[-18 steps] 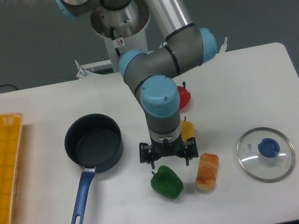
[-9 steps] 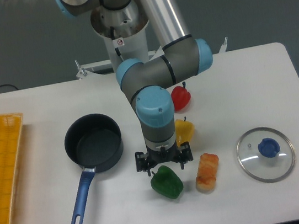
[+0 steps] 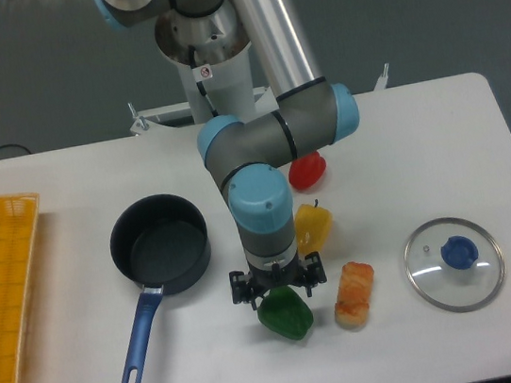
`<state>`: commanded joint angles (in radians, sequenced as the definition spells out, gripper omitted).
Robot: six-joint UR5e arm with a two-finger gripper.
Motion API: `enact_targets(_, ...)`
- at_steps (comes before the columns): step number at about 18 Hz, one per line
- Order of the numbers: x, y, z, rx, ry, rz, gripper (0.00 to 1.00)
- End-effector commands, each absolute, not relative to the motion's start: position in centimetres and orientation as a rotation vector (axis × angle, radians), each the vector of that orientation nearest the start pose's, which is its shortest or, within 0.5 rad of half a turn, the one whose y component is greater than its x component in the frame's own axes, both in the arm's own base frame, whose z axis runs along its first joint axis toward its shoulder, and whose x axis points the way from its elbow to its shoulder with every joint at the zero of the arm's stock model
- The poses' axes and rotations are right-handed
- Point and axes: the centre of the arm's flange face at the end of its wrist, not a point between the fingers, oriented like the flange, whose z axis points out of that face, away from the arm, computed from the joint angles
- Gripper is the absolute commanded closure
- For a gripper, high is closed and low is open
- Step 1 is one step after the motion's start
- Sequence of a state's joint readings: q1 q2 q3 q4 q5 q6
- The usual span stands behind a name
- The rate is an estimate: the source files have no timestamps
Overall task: Pick up the green chilies
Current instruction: 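Close the gripper around the green bell pepper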
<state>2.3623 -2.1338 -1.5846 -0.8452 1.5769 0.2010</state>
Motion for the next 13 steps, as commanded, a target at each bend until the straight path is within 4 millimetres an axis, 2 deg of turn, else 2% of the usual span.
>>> enact_targets(13, -38.0, 57.3, 20.7, -2.898, -0.879, 0.13, 0.0)
